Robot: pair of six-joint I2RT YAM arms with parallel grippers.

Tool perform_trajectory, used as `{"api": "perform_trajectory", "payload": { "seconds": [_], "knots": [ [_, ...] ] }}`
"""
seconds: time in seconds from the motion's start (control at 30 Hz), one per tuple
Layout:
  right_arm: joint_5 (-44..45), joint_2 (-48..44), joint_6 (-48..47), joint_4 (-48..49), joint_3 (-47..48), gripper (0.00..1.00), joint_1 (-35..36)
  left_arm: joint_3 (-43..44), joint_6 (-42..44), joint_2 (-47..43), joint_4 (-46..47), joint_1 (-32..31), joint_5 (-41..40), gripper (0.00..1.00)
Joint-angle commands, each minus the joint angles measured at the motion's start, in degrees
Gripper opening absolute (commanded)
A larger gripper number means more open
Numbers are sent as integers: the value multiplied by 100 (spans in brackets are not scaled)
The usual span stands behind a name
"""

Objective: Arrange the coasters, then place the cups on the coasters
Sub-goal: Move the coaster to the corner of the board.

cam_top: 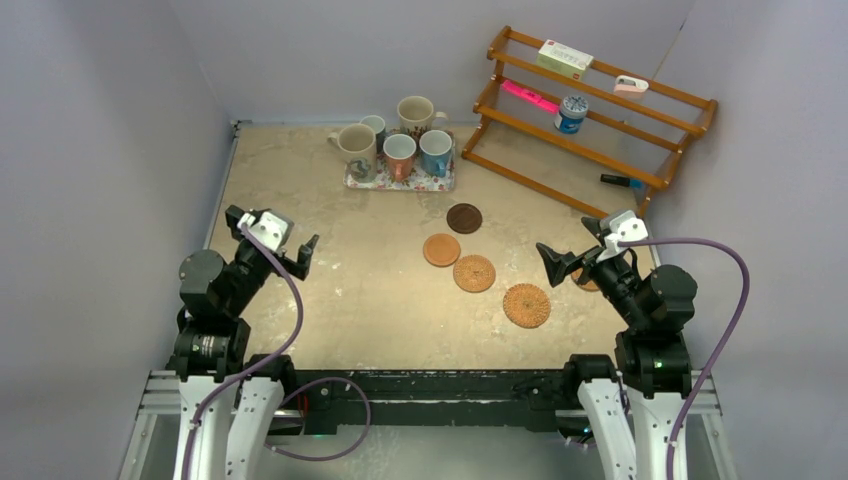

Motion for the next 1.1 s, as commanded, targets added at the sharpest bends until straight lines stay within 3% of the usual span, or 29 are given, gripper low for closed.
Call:
{"api": "perform_trajectory", "payload": {
  "seconds": [0.0,1.07],
  "knots": [
    [16,68,-50,72,129,99,9,-15,219,66,57,-28,248,100],
    [-138,278,-151,-69,166,99,5,20,611,338,-256,-22,641,100]
  ]
}}
